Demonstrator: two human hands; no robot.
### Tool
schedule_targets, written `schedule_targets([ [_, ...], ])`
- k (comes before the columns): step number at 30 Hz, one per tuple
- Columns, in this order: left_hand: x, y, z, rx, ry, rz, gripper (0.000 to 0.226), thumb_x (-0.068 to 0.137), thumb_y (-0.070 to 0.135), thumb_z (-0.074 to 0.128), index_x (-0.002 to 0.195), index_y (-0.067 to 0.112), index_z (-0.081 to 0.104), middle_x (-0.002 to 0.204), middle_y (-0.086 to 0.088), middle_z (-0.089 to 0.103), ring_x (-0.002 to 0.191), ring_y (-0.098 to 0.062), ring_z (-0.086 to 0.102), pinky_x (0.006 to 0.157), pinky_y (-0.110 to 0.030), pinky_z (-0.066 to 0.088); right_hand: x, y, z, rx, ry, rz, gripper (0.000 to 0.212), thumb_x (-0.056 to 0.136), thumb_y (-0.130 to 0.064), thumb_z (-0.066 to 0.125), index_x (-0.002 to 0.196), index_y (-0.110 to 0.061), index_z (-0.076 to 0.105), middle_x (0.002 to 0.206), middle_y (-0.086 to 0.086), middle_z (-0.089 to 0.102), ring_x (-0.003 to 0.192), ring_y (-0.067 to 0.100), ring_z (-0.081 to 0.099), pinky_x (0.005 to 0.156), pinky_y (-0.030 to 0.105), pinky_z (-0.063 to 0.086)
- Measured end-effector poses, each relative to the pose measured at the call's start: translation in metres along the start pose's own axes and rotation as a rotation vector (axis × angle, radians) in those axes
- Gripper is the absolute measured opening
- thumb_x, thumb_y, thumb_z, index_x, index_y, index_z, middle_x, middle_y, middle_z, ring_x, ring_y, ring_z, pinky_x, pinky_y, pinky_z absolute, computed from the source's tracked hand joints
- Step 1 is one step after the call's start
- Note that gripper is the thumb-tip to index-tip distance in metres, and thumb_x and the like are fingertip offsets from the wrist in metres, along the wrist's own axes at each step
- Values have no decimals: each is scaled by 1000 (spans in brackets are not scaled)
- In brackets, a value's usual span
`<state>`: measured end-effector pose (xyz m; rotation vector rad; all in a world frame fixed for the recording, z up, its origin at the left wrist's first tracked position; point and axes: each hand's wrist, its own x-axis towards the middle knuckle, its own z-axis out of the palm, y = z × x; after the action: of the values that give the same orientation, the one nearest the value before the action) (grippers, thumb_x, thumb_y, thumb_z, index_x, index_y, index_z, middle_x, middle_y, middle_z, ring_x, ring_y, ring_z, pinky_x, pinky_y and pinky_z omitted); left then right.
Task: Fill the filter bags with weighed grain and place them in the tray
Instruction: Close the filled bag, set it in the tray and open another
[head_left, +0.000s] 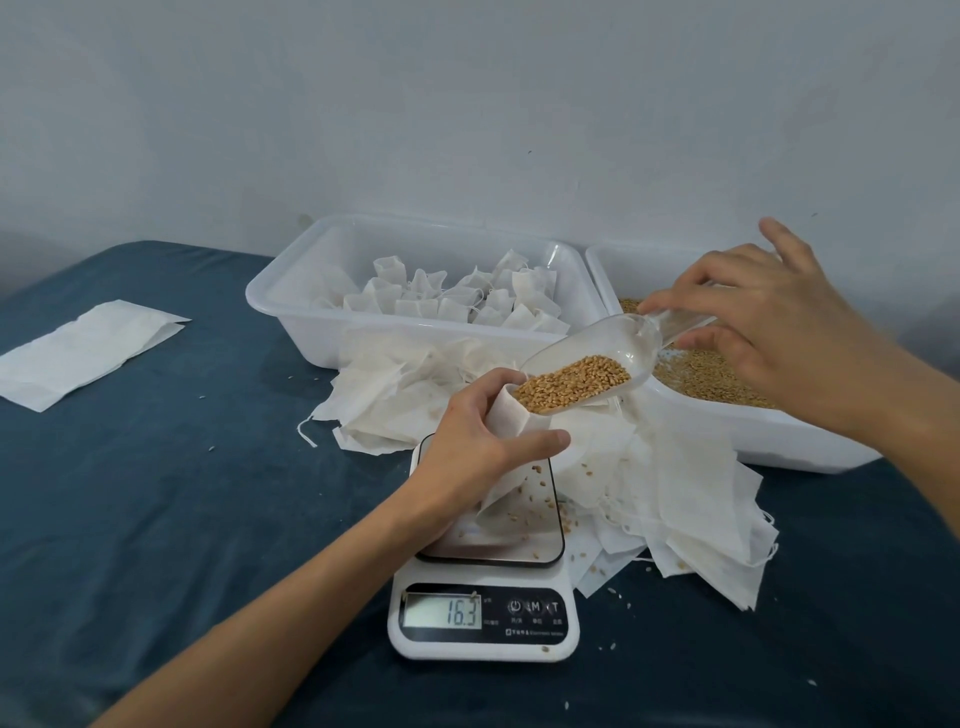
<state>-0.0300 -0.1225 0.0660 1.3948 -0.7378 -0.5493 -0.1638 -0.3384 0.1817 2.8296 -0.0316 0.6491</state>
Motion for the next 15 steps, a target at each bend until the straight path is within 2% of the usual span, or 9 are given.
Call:
schedule_targets([
  [4,0,0,0,-2,2,13,42,67,28,89,96,49,68,115,-4,75,112,-30,68,103,-52,54,0,0,0,-5,7,-6,41,83,0,75,122,-15,73,102,5,64,105,37,62,120,63,14],
  [11,0,1,0,-10,0,1,43,67,28,88,100,45,67,119,-3,75,113,-29,69,104,-51,54,0,0,-1,0,-1,-3,42,85,-1,75,123,-17,72,104,4,63,108,35,61,121,62,12],
  [15,-1,2,0,-21,-2,14,38,68,26,88,93,45,68,119,0,74,112,-29,69,103,-53,54,0,-1,-1,-7,6,-11,41,84,-1,75,122,-17,72,103,4,63,105,36,62,120,63,14],
])
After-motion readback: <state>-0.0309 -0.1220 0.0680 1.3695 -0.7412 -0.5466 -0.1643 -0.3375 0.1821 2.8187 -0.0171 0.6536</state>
